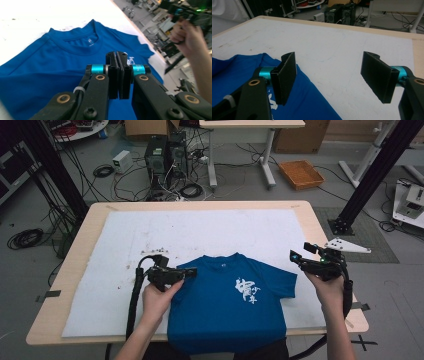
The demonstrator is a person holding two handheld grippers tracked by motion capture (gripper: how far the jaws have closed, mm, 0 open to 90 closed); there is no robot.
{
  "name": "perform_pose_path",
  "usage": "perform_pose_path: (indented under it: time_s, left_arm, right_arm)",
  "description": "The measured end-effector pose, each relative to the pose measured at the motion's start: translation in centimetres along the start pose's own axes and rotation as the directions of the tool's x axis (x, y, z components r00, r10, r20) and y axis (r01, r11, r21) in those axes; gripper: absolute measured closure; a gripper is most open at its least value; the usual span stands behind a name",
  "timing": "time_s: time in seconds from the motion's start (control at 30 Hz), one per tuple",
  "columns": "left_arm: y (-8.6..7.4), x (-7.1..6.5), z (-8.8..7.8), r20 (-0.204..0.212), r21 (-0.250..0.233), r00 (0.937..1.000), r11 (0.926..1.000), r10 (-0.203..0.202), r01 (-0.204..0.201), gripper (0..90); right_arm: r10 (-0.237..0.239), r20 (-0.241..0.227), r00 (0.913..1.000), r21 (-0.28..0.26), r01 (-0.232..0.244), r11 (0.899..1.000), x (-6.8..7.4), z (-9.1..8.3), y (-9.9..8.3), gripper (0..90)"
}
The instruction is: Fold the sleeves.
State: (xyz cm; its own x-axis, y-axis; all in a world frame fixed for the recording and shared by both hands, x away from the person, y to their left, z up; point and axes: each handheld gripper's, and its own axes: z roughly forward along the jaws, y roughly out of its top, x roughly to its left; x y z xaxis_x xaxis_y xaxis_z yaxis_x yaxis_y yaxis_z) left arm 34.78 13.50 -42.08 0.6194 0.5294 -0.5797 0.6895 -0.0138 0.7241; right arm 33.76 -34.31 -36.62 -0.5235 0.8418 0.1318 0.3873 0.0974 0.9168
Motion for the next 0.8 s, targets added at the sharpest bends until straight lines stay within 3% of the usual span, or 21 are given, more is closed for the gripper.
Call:
perform_pose_path:
  time_s: [0.1, 0.17, 0.33, 0.43, 0.47, 0.6, 0.67, 0.7, 0.73, 0.8]
  left_arm:
    - [-0.1, 0.1, 0.9, -0.016, 0.000, 0.9998, 0.9999, -0.013, 0.013, 88.2]
    - [-0.2, -0.1, 1.9, -0.024, -0.006, 0.9997, 0.9999, -0.010, 0.010, 88.2]
    - [-0.1, -0.2, 2.7, -0.037, -0.029, 0.9993, 0.9995, 0.007, -0.008, 87.1]
    - [0.0, -0.1, 2.4, -0.055, -0.049, 0.9981, 0.9984, 0.026, -0.028, 81.2]
    - [0.1, 0.0, 2.0, -0.080, -0.064, 0.9957, 0.9965, 0.047, -0.053, 75.5]
    - [0.2, 0.2, 1.2, -0.093, -0.091, 0.9940, 0.9937, 0.057, -0.065, 65.2]
    - [0.3, 0.2, 0.4, -0.114, -0.115, 0.9900, 0.9887, 0.083, -0.096, 60.1]
    - [0.3, 0.1, -0.6, -0.132, -0.142, 0.9841, 0.9803, 0.118, -0.137, 57.7]
    - [0.3, 0.1, -0.6, -0.132, -0.142, 0.9841, 0.9803, 0.118, -0.137, 54.7]
    - [0.3, 0.0, -1.7, -0.164, -0.163, 0.9727, 0.9679, 0.165, -0.191, 51.1]
  right_arm:
    - [-0.001, -0.001, 1.0000, 0.000, 0.001, 1.000, 0.0, 0.0, 0.0, 28.6]
    - [0.001, -0.001, 1.0000, 0.002, -0.001, 1.000, 0.0, 0.0, 0.0, 28.6]
    - [0.006, 0.006, 1.0000, 0.003, -0.006, 1.000, -0.3, -0.1, -0.2, 28.6]
    - [0.015, 0.013, 0.9998, 0.006, -0.015, 1.000, -0.3, -0.1, -0.2, 28.6]
    - [0.023, 0.022, 0.9995, 0.008, -0.023, 1.000, -0.5, -0.1, -0.3, 28.6]
    - [0.034, 0.032, 0.9989, 0.016, -0.034, 0.999, -0.8, -0.1, -0.6, 28.6]
    - [0.047, 0.037, 0.9982, 0.031, -0.048, 0.998, -1.0, -0.1, -0.7, 32.1]
    - [0.058, 0.032, 0.9978, 0.048, -0.059, 0.997, -1.1, -0.2, -0.8, 37.2]
    - [0.062, 0.034, 0.9975, 0.063, -0.064, 0.996, -1.3, -0.2, -0.9, 38.9]
    - [0.062, 0.040, 0.9973, 0.074, -0.065, 0.995, -1.4, -0.3, -1.0, 40.7]
